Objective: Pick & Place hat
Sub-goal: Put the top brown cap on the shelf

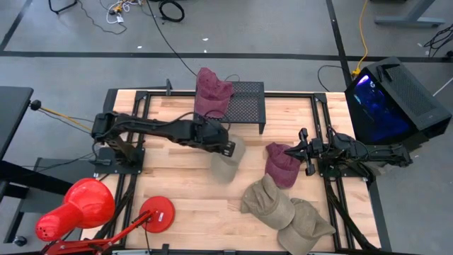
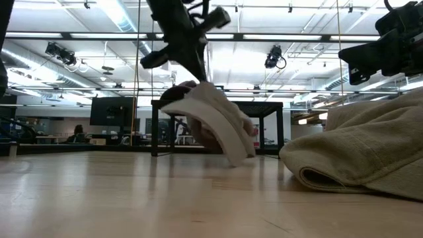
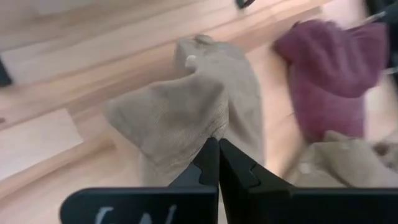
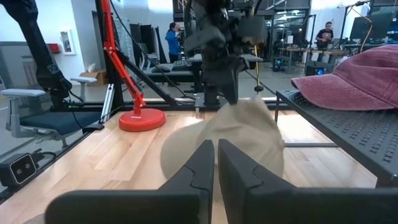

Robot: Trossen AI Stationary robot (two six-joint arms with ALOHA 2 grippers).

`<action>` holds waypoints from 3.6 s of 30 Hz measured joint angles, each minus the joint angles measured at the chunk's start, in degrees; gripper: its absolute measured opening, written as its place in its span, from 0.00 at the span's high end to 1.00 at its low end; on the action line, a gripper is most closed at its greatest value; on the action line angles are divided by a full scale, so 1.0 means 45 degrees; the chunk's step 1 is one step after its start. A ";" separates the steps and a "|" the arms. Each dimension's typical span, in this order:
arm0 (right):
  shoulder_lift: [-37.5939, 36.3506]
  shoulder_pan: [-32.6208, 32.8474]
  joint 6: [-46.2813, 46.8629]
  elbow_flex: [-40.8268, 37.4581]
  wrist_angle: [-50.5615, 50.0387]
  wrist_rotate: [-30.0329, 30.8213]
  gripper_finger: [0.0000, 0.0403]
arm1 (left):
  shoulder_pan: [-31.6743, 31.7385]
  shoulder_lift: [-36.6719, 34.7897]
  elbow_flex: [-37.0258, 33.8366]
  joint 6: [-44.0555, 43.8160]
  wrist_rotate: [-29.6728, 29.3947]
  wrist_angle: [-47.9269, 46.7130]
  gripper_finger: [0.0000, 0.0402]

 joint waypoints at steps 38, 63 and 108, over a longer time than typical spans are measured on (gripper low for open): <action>0.0000 0.0000 -0.0002 0.0000 0.0011 0.0000 0.93 | -0.0408 -0.0961 0.5226 0.5334 -0.0187 0.0753 1.00; -0.0005 0.0000 0.4388 0.0083 0.7573 0.1285 0.93 | -0.0403 -0.0956 0.5226 0.5567 -0.0198 0.0774 1.00; 0.8633 -0.0303 0.4599 0.9447 -0.0712 -0.0397 0.30 | -0.0418 -0.0956 0.5226 0.7353 0.2764 0.1209 1.00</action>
